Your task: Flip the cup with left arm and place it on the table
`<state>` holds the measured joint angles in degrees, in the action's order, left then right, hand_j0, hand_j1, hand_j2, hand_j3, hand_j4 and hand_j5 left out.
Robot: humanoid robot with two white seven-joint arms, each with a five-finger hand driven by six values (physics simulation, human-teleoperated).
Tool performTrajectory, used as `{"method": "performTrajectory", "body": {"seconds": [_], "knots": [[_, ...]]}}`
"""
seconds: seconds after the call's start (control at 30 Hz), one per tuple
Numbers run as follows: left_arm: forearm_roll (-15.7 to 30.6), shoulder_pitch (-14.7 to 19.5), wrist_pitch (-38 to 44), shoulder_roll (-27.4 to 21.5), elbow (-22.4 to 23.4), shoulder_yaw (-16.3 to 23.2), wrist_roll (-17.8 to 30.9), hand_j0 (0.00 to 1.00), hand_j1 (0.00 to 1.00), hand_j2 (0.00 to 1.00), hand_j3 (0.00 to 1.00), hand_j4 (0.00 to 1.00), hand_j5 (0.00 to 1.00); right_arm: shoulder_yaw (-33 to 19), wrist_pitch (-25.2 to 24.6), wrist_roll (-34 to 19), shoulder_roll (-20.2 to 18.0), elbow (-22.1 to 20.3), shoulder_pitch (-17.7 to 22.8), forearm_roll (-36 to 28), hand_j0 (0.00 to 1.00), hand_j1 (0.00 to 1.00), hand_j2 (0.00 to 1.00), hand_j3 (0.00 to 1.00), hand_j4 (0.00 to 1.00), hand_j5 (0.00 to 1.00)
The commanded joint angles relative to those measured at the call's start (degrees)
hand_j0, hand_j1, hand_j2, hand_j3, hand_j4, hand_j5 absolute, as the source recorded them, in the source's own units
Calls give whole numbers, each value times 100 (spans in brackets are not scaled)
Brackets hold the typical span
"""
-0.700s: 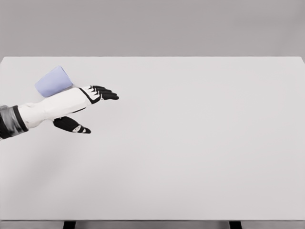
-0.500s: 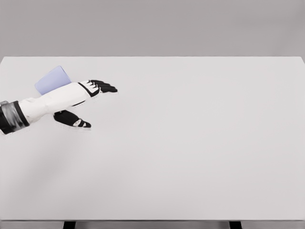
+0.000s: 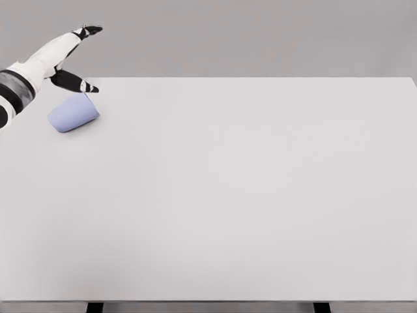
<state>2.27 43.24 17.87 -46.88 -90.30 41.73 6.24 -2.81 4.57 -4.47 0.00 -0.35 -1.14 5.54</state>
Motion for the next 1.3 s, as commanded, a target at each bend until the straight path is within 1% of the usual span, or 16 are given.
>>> {"method": "performTrajectory", "body": {"seconds": [0.0, 0.07, 0.1, 0.13, 0.17, 0.2, 0.23, 0.27, 0.37, 0.5, 0.57, 0.63, 0.87, 1.07, 1.17, 1.27], "knots": [[370, 0, 165, -286, -119, 344, -88, 100, 100, 100, 100, 100, 100, 0, 0, -1, 0, 0, 0, -1, 100, 100, 100, 100, 100, 100], [1125, 44, 235, -593, -154, 345, 306, 100, 100, 100, 100, 100, 100, 0, 0, -1, 0, 0, 9, -1, 100, 100, 100, 100, 100, 100], [1591, 167, 331, -831, -181, 344, 833, 100, 100, 100, 100, 100, 100, 0, 0, -1, 0, 0, 0, -1, 100, 100, 100, 100, 100, 100], [1689, 202, 454, -928, -207, 344, 1194, 100, 100, 100, 100, 100, 100, 0, 0, -1, 0, 0, 9, -1, 100, 100, 100, 100, 100, 100], [1698, 202, 577, -928, -225, 336, 1257, 100, 100, 100, 100, 100, 100, 0, 0, -1, 0, 0, 9, -1, 100, 100, 100, 100, 100, 100], [1698, 193, 946, -831, -260, 371, 1073, 100, 100, 100, 100, 100, 100, 0, 0, -1, 0, 0, 0, -1, 100, 100, 100, 100, 100, 100], [1689, 193, 1192, -717, -242, 423, 696, 100, 100, 100, 100, 100, 100, 0, 0, -1, 0, 0, 9, -1, 100, 100, 100, 100, 100, 100], [1654, 193, 1386, -691, -260, 450, 431, 100, 100, 100, 100, 100, 100, 0, 0, -1, 0, 0, 0, -1, 100, 100, 100, 100, 100, 100], [1390, 202, 1501, -620, -260, 590, 439, 100, 100, 100, 100, 100, 100, 0, 0, -1, 0, 0, 9, -1, 100, 100, 100, 100, 100, 100], [1250, 202, 1518, -401, -207, 670, 439, 100, 100, 100, 100, 100, 100, 0, 0, -1, 0, 0, 0, -1, 100, 100, 100, 100, 100, 100], [582, 202, 1713, 29, 223, 678, 413, 100, 100, 100, 100, 100, 100, 0, 0, -1, 0, 0, 0, -1, 100, 100, 100, 100, 100, 100], [309, 211, 1713, 320, 663, 687, 404, 100, 100, 100, 100, 100, 100, 0, 0, -1, 0, 0, 9, -1, 100, 100, 100, 100, 100, 100], [291, 220, 1713, 320, 768, 740, 387, 100, 100, 100, 100, 100, 100, 0, 0, -1, 0, 0, 0, -1, 100, 100, 100, 100, 100, 100], [212, 281, 1713, 355, 1111, 731, 387, 100, 100, 100, 100, 100, 100, 0, 0, -1, 0, 0, 9, -1, 100, 100, 100, 100, 100, 100], [-16, 299, 1713, 592, 1207, 731, 387, 100, 100, 100, 100, 100, 100, 0, 0, -1, 0, 0, 0, -1, 100, 100, 100, 100, 100, 100], [-157, 316, 1713, 795, 1551, 740, 387, 100, 100, 100, 100, 100, 100, 0, 0, -1, 0, 0, 0, -1, 100, 100, 100, 100, 100, 100]]}}
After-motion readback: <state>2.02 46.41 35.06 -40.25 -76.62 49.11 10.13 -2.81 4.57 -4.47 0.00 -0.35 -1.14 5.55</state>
